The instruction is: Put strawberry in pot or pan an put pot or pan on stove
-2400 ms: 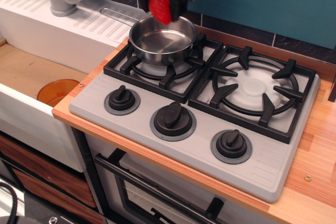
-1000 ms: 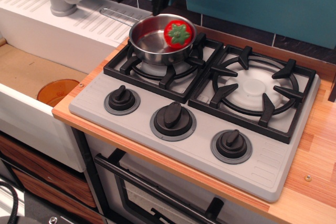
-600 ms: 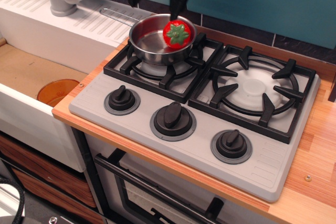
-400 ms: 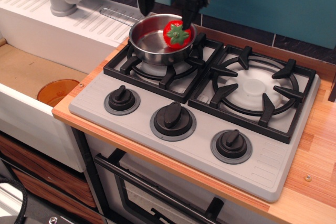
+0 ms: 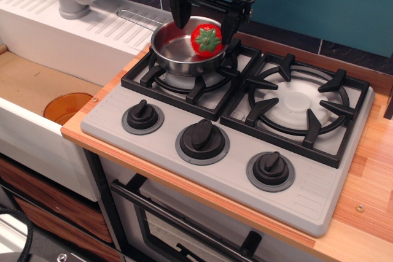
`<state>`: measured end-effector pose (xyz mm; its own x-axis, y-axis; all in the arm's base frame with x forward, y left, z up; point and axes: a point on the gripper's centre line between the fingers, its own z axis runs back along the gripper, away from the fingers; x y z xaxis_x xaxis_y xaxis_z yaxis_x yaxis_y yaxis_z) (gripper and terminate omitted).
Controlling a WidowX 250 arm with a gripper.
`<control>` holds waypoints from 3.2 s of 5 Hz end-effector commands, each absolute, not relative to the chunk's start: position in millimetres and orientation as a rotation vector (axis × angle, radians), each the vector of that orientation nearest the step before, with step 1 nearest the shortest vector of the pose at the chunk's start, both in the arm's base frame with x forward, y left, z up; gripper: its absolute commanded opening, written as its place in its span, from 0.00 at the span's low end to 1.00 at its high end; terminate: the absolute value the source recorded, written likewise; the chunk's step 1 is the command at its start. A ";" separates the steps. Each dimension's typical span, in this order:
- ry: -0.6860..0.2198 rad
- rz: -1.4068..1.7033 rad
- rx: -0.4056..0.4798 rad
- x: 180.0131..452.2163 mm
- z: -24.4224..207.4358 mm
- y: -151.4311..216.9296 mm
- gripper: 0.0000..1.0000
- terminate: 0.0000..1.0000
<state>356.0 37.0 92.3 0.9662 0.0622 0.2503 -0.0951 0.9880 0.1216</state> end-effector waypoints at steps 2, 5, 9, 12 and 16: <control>-0.336 0.070 0.129 377.4 77.7 35.9 1.00 0.00; -0.353 0.101 0.120 368.4 59.0 28.5 0.00 0.00; -0.338 0.101 0.116 365.1 73.5 27.7 0.00 0.00; -0.164 0.144 0.159 342.0 168.0 8.1 0.00 0.00; -0.168 0.333 0.156 358.6 147.1 -86.2 0.00 0.00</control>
